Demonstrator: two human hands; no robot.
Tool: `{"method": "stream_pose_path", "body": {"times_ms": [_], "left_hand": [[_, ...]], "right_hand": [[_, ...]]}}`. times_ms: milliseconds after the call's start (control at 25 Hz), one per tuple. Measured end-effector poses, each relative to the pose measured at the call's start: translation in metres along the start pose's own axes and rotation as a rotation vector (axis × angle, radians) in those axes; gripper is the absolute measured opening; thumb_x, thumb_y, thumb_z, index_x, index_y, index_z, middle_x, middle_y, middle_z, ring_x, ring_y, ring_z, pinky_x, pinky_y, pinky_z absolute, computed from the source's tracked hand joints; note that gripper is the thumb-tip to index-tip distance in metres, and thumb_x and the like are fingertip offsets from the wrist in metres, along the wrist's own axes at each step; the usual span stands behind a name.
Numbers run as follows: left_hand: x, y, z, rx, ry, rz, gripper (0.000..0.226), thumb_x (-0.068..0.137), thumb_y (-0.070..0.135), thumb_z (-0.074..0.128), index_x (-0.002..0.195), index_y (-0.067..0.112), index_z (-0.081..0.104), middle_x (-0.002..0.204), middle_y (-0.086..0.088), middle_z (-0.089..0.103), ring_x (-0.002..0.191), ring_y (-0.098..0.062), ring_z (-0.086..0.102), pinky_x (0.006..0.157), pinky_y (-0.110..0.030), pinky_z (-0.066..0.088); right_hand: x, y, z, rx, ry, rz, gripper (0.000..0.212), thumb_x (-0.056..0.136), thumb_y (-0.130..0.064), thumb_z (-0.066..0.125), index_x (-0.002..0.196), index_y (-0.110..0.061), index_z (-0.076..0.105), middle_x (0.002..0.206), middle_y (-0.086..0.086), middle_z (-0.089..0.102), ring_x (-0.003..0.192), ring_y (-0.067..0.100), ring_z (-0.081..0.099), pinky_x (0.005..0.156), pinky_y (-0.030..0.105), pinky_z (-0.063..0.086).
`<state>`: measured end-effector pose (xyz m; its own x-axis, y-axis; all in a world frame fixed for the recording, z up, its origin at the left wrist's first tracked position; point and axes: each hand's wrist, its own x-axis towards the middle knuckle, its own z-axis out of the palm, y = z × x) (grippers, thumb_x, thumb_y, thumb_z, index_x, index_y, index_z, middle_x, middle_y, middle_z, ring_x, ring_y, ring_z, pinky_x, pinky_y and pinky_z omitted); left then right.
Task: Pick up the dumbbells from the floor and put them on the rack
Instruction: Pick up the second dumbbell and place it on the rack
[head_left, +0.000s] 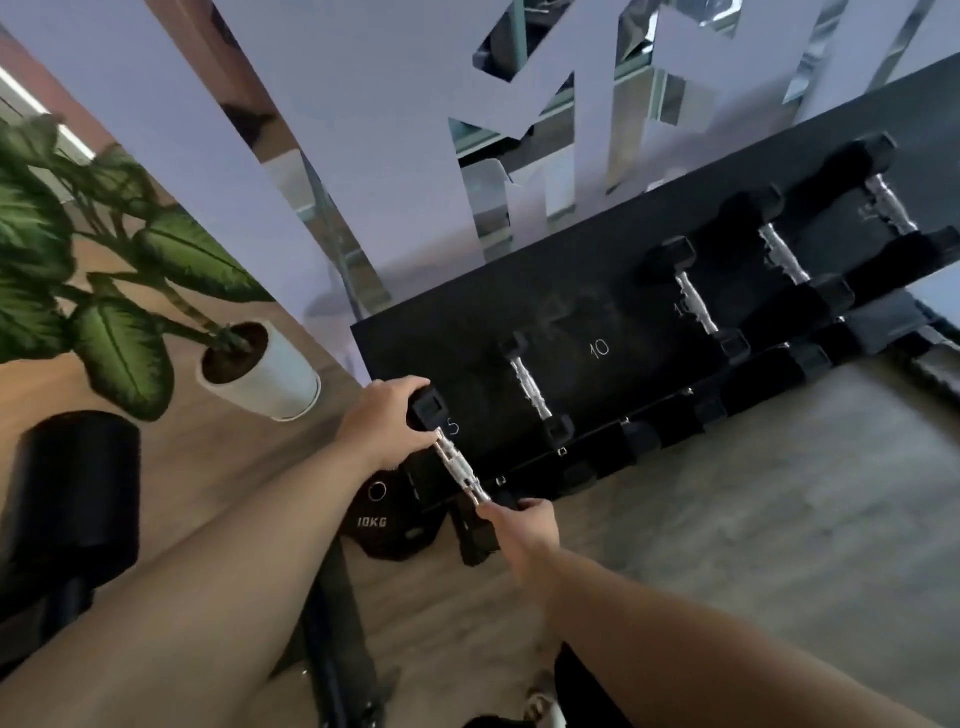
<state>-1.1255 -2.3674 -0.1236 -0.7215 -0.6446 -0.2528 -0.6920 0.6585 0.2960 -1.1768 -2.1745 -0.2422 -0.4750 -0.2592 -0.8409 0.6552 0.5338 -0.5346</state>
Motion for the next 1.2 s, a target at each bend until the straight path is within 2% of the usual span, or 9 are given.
{"method": "stream_pose_path", "body": {"times_ms": [200,400,480,560,680,800,880,1080,1200], "left_hand": [[0.087,-0.037,0.006,0.036,-0.039,0.030,0.073,0.077,0.030,0.087,0.143,0.027,0.056,0.118,0.002,0.063,0.113,-0.022,0.059,0.095,-0.040,0.054],[0.157,-0.076,0.042,0.039,-0.149,0.059,0.079,0.077,0.032,0.087,0.147,0.031,0.051,0.126,-0.002,0.060,0.115,-0.021,0.060,0.096,-0.035,0.051],[0.174,-0.089,0.057,0.030,-0.195,0.050,0.080,0.079,0.029,0.087,0.149,0.031,0.049,0.130,-0.002,0.059,0.118,-0.020,0.058,0.099,-0.034,0.049],[0.186,-0.097,0.071,0.028,-0.221,0.059,0.080,0.080,0.028,0.086,0.150,0.030,0.048,0.134,-0.002,0.059,0.123,-0.021,0.057,0.102,-0.036,0.049],[0.197,-0.105,0.089,0.023,-0.228,0.086,0.074,0.084,0.028,0.084,0.149,0.025,0.048,0.143,0.001,0.059,0.133,-0.022,0.052,0.107,-0.040,0.049],[0.197,-0.120,0.097,-0.017,-0.312,0.043,0.086,0.086,0.029,0.082,0.158,0.023,0.036,0.161,-0.001,0.042,0.146,-0.025,0.041,0.115,-0.041,0.041],[0.196,-0.127,0.100,-0.100,-0.361,-0.014,0.088,0.089,0.027,0.080,0.161,0.023,0.030,0.166,-0.002,0.035,0.152,-0.024,0.036,0.118,-0.040,0.036],[0.201,-0.131,0.107,-0.146,-0.299,-0.017,0.083,0.089,0.024,0.080,0.159,0.018,0.035,0.162,-0.006,0.041,0.150,-0.024,0.038,0.118,-0.037,0.036],[0.203,-0.132,0.112,-0.142,-0.291,-0.010,0.083,0.089,0.025,0.080,0.159,0.017,0.037,0.162,-0.006,0.043,0.150,-0.024,0.039,0.118,-0.038,0.035]], "right_hand": [[0.064,-0.037,0.055,-0.015,0.038,0.080,0.077,0.077,-0.034,0.089,0.142,-0.015,0.051,0.096,-0.003,0.061,0.076,0.011,0.063,0.055,0.024,0.047],[0.117,-0.041,0.105,0.033,0.149,0.183,0.080,0.073,-0.036,0.093,0.141,-0.017,0.054,0.124,0.007,0.064,0.091,0.019,0.068,0.067,0.029,0.057],[0.132,-0.037,0.119,0.062,0.218,0.201,0.080,0.072,-0.036,0.094,0.140,-0.019,0.055,0.128,0.009,0.062,0.095,0.022,0.069,0.080,0.036,0.063],[0.140,-0.034,0.126,0.092,0.270,0.225,0.073,0.077,-0.031,0.091,0.140,-0.019,0.057,0.134,0.010,0.061,0.094,0.021,0.067,0.088,0.038,0.062],[0.139,-0.038,0.135,0.101,0.326,0.220,0.056,0.089,-0.023,0.078,0.141,-0.020,0.059,0.139,0.010,0.056,0.088,0.017,0.063,0.084,0.033,0.057],[0.133,-0.041,0.137,-0.105,0.312,0.079,0.052,0.087,-0.025,0.074,0.137,-0.029,0.060,0.138,0.004,0.052,0.123,0.027,0.057,0.100,0.038,0.054],[0.132,-0.047,0.134,-0.214,0.237,0.009,0.054,0.089,-0.025,0.073,0.140,-0.029,0.058,0.142,0.004,0.048,0.134,0.029,0.047,0.105,0.038,0.050],[0.157,-0.062,0.129,-0.829,-0.017,-0.188,0.088,0.078,-0.041,0.087,0.154,-0.029,0.045,0.147,0.004,0.048,0.137,0.030,0.041,0.114,0.043,0.041],[0.174,-0.063,0.124,-1.034,-0.110,-0.247,0.082,0.076,-0.041,0.088,0.147,-0.026,0.052,0.138,0.005,0.057,0.132,0.030,0.053,0.110,0.044,0.046]]}}
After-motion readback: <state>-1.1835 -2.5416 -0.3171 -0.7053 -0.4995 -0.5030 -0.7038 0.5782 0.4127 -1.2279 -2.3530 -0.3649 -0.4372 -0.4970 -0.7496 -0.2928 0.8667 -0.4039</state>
